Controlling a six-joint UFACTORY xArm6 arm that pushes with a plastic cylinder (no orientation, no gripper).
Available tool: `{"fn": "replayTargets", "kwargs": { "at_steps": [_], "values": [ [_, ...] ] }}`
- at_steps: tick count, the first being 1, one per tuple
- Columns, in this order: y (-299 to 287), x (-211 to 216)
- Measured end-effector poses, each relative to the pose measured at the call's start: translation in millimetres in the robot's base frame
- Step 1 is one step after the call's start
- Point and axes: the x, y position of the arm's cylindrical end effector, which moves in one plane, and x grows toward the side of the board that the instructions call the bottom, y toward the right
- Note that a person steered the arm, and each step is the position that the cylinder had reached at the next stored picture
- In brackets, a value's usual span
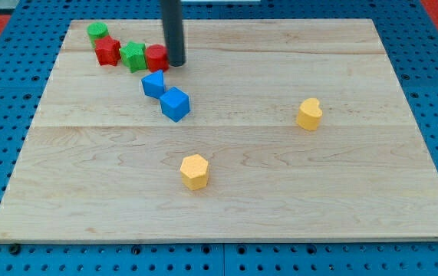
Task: Place the triangle above the cube
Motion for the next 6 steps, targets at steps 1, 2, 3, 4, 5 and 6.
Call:
{"fn": "replayTargets", "kwargs": {
  "at_steps": [1, 2, 3, 4, 5, 6],
  "values": [
    [-47.1, 0.0],
    [-50.7, 7.3],
    [-68.6, 47.5],
    [-70.5, 81.1],
    [-26.1, 68.6],
    [-10.1, 48.7]
  ]
}}
